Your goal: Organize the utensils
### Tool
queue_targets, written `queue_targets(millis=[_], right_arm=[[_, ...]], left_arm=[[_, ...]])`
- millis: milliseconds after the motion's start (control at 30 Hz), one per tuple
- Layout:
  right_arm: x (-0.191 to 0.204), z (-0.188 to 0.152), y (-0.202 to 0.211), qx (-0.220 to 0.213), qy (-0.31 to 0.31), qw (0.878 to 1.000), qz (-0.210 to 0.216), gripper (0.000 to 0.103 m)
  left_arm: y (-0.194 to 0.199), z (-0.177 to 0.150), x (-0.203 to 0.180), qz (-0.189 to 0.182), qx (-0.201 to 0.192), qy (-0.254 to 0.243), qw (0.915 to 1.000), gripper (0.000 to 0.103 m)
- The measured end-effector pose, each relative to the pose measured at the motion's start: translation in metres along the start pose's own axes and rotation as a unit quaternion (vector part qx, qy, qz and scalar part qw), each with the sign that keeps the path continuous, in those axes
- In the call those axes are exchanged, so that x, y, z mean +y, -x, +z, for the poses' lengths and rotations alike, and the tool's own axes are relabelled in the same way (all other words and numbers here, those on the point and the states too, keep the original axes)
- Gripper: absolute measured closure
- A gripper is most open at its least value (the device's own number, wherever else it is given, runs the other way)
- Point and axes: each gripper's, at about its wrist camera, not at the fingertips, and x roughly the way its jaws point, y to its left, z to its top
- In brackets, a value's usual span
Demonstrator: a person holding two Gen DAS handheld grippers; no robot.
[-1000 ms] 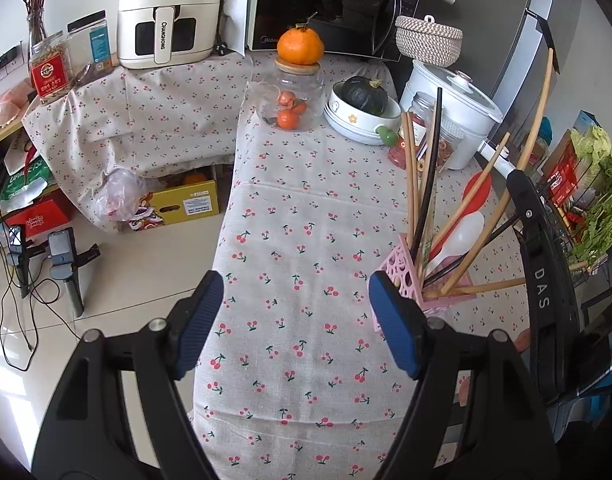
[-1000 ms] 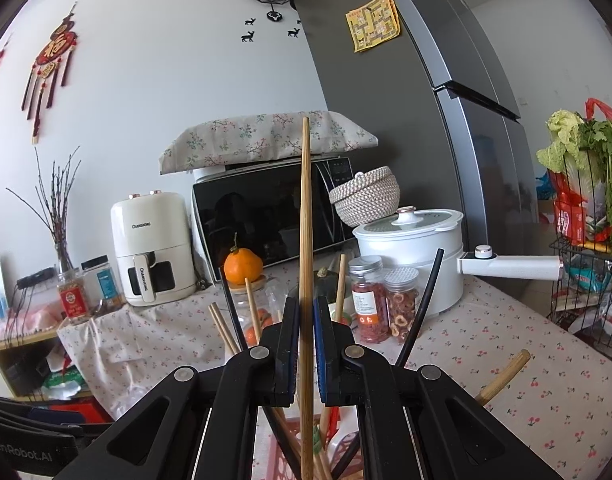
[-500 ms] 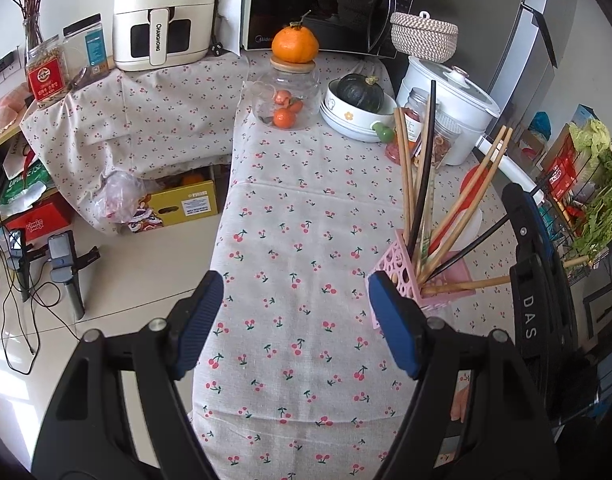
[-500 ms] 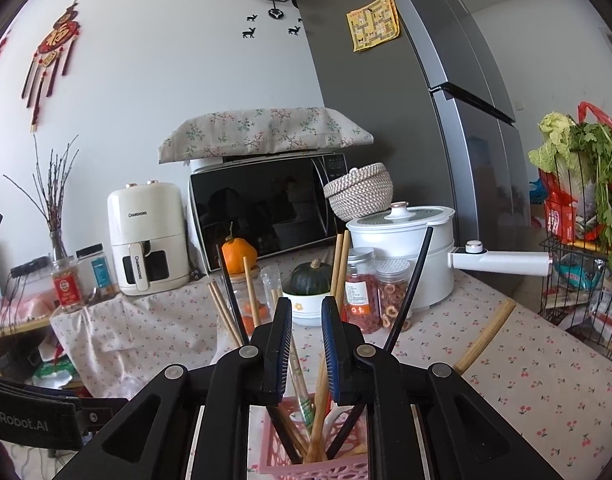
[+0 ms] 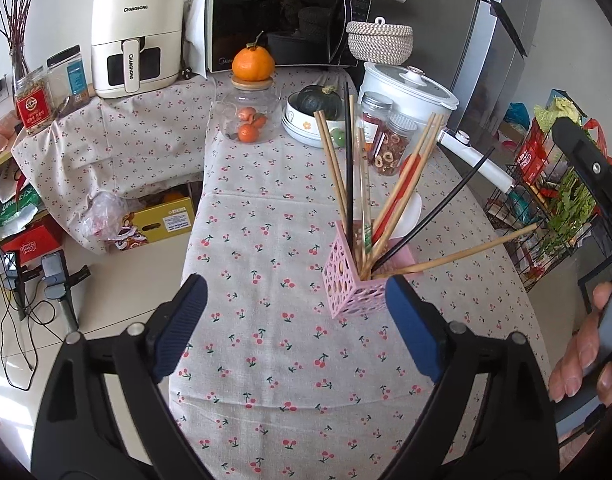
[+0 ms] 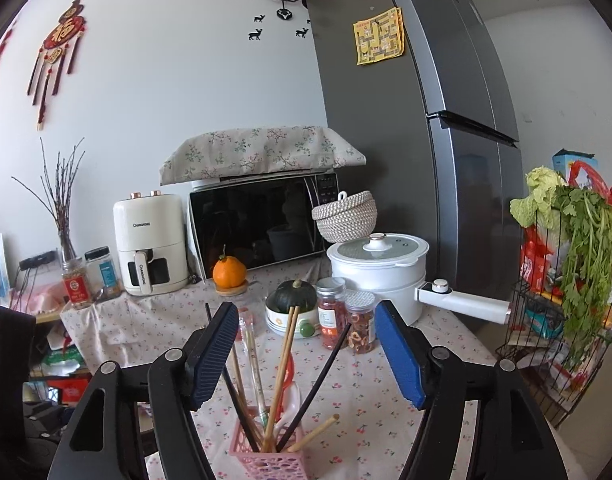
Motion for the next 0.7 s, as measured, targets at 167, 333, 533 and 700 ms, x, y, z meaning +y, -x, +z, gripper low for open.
queue_targets(millis=[167, 333, 533, 700], right_arm=[[-0.024, 0.009, 0.021, 0.034, 0.011, 0.999, -0.005, 0.010], [-0.043, 0.004, 0.038, 0.067, 0.024, 0.997, -0.024, 0.000], [-0.059, 0.000, 0.048, 0.126, 0.042, 0.989, -0.063, 0.000], [-0.075, -0.003, 0.045, 0.154, 0.029, 0.987, -0.041, 0.000]], left_arm=[[0.025, -0.004, -0.020, 0.001, -0.029, -0.008, 0.9996, 0.002], [0.047, -0.012, -0.035, 0.034, -0.043, 0.002, 0.9985, 0.001], [0.054, -0.025, -0.060, 0.062, -0.048, -0.030, 0.9965, 0.001], [0.048, -0.027, -0.068, 0.072, -0.047, -0.030, 0.9958, 0.001]])
